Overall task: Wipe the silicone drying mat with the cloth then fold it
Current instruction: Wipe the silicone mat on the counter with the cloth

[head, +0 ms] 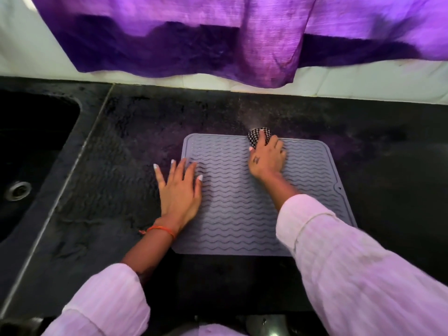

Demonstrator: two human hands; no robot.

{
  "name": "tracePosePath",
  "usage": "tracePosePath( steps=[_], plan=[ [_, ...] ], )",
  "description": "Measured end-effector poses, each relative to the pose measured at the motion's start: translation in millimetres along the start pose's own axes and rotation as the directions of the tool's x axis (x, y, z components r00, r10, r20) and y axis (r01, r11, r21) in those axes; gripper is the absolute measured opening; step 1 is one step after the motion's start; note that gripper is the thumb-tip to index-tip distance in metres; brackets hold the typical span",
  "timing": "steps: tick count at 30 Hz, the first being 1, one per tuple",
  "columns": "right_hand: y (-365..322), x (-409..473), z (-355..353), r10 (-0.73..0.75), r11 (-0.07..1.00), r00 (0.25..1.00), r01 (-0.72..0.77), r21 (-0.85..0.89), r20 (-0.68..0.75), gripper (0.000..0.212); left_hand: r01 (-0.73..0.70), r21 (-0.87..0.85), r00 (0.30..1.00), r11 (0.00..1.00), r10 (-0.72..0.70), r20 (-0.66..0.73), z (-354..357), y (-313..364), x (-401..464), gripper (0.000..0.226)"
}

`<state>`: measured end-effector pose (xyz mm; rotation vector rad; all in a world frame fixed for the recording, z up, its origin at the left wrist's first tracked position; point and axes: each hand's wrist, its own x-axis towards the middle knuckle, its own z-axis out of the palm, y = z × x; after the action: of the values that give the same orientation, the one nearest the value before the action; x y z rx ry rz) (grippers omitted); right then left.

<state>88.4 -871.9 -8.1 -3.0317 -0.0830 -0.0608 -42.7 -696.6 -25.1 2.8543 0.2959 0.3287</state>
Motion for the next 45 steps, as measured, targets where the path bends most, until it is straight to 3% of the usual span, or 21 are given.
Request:
tracePosePath(
  steps=[5,8,10,14,18,21,26,32,37,40,42,45],
  plan=[
    [-24,-3,-5,0.002,0.988,0.998,-0.013,0.156,0.069,0.061,0.025,0.078,1.000,0.997,-0.024,-0.009,-6,-27,-3,0.048],
    [-41,-19,5,-0.105,0.994,0.995,0.104,0.042,0.002,0.062,0.041,0.068,0.999,0.997,-0.040,-0.016,-4,-30,-5,0.037],
    [-43,-10,-1,-0.088,0.995,0.995,0.086,0.046,0.051,0.062,0.059,0.049,0.998,0.997,-0.057,-0.035,-3,-29,-4,0.030],
    [-62,-11,-3,0.002,0.981,0.992,-0.026,0.193,0.126,0.062,0.097,0.006,0.994,0.995,-0.097,-0.055,-3,-30,-5,0.030],
    [-79,-22,8,-0.049,0.996,0.998,0.045,0.072,0.049,0.065,0.087,0.002,0.993,0.996,-0.086,-0.079,-2,-32,-6,0.030],
    [-85,-15,1,-0.015,0.987,0.996,0.000,0.159,0.093,0.064,0.108,-0.002,0.989,0.994,-0.108,-0.098,-3,-34,-5,0.037],
    [-108,-29,10,-0.130,0.991,0.990,0.128,0.041,0.060,0.064,0.125,-0.011,0.988,0.992,-0.126,-0.085,-4,-40,-5,0.046],
    [-112,-8,-3,-0.173,0.975,0.975,0.148,0.168,0.141,0.064,0.140,-0.016,0.988,0.990,-0.140,-0.064,-4,-46,-5,0.053],
    [-117,-15,13,-0.278,0.961,0.957,0.276,0.034,0.081,0.066,0.138,-0.019,0.989,0.990,-0.139,-0.054,-4,-48,-4,0.055],
    [-115,-9,6,-0.306,0.951,0.947,0.299,0.082,0.098,0.063,0.136,-0.008,0.990,0.991,-0.137,-0.045,-5,-47,-5,0.056],
    [-110,-13,5,-0.396,0.916,0.913,0.386,0.112,0.098,0.059,0.139,-0.001,0.989,0.990,-0.139,-0.047,-6,-46,-6,0.056],
    [-104,-30,15,-0.526,0.849,0.849,0.527,-0.015,0.050,0.059,0.124,0.021,0.991,0.992,-0.123,-0.043,-7,-46,-7,0.058]
  ],
)
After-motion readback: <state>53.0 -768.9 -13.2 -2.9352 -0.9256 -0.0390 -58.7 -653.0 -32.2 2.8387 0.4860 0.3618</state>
